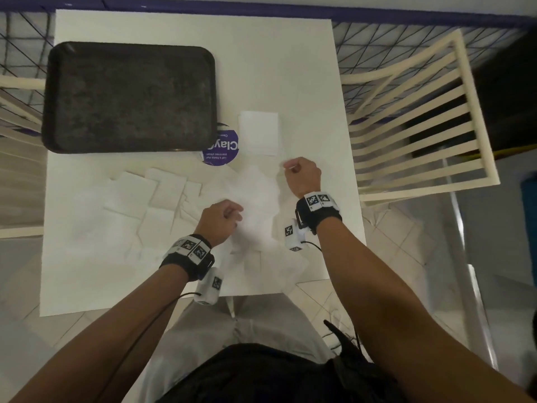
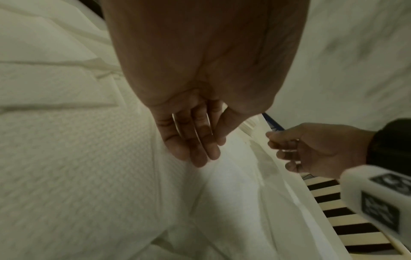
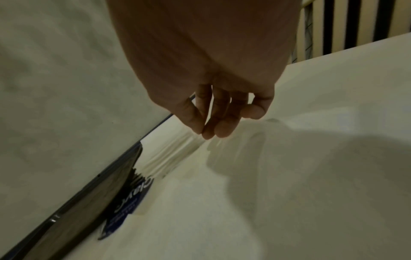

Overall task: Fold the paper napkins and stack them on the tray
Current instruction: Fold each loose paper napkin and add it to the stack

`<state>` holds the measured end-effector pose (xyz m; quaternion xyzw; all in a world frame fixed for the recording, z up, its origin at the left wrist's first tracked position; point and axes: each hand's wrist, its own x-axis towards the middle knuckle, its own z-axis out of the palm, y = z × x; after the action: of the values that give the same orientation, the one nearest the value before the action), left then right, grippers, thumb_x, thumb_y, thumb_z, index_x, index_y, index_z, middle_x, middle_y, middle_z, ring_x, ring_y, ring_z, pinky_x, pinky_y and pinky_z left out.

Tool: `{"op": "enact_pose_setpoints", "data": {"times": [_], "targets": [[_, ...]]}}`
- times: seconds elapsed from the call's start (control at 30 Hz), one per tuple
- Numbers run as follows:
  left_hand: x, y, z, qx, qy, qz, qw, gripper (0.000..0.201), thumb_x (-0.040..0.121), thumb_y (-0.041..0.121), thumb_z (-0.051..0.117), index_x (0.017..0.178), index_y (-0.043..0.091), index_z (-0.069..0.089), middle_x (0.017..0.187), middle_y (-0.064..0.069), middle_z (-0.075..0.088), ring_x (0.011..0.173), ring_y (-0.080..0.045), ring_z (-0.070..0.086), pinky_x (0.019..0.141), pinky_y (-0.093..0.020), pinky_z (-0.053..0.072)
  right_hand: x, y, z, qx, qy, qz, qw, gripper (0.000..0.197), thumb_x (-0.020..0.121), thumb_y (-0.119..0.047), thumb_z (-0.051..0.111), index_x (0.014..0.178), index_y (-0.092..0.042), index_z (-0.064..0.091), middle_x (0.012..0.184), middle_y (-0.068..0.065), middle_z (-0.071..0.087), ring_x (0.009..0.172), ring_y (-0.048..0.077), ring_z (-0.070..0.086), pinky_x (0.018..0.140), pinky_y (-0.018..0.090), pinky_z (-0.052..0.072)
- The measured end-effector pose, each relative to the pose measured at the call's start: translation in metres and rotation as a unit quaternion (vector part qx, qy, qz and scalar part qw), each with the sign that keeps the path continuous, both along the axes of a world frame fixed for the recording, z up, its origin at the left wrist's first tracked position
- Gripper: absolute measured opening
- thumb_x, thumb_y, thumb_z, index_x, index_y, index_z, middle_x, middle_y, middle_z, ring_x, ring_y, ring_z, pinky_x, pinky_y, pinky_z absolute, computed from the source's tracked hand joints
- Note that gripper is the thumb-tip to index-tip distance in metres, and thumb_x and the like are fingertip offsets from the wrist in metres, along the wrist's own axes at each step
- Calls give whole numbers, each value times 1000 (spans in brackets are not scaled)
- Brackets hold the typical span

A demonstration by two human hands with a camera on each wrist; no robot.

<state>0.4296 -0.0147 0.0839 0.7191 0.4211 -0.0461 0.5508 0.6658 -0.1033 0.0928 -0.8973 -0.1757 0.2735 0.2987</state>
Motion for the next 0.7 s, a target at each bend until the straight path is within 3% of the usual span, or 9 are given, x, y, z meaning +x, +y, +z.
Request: {"op": "enact_pose_setpoints", "data": {"times": [0.1, 0.17, 0.23, 0.4, 0.53, 0.7], "targets": [[4, -5, 0, 0, -15, 5, 1000, 20, 100, 8, 56, 111, 16, 71, 98, 0, 76, 84, -16, 73, 69, -8, 49, -13, -30, -11, -15, 4, -31, 999, 24, 88, -9, 55, 94, -26, 71, 92, -7, 71, 99, 18, 64, 81, 16, 40], [5, -8, 0, 6, -15, 3, 1000, 20, 100, 13, 58, 115, 17, 71, 103, 0, 76, 89, -18, 73, 78, -18, 53, -21, -47, -15, -27, 4, -45, 999, 20, 88, -11, 59, 98, -24, 71, 94, -4, 70, 100, 18, 64, 80, 12, 35], [5, -9, -2, 15, -11, -2, 1000, 22, 99, 13, 58, 116, 20, 71, 106, 0, 76, 93, -18, 73, 88, -31, 56, -27, -60, -21, -39, -4, -55, 998, 19, 86, -17, 66, 104, -23, 69, 103, 1, 68, 104, 21, 62, 83, 15, 34], [3, -12, 0, 19, -11, -1, 1000, 25, 96, 11, 60, 116, 24, 69, 107, -1, 75, 100, -19, 71, 89, -37, 59, -43, -78, -26, -121, -32, -106, 986, 58, 78, -32, 79, 129, -23, 52, 132, 7, 44, 123, 28, 43, 98, 41, 44], [-2, -12, -2, 19, -5, -1, 1000, 26, 94, 14, 61, 115, 26, 70, 104, 4, 76, 99, -17, 72, 95, -42, 58, -45, -79, -23, -126, -15, -122, 984, 69, 77, -35, 81, 134, -20, 46, 133, 6, 52, 128, 28, 45, 102, 44, 40], [-6, -13, 3, 9, -8, 5, 1000, 28, 94, 9, 56, 113, 22, 72, 104, 4, 76, 101, -16, 71, 95, -41, 58, -43, -80, -20, -110, 13, -147, 983, 52, 79, -32, 80, 123, -20, 55, 118, 1, 65, 118, 24, 55, 100, 40, 42]]}}
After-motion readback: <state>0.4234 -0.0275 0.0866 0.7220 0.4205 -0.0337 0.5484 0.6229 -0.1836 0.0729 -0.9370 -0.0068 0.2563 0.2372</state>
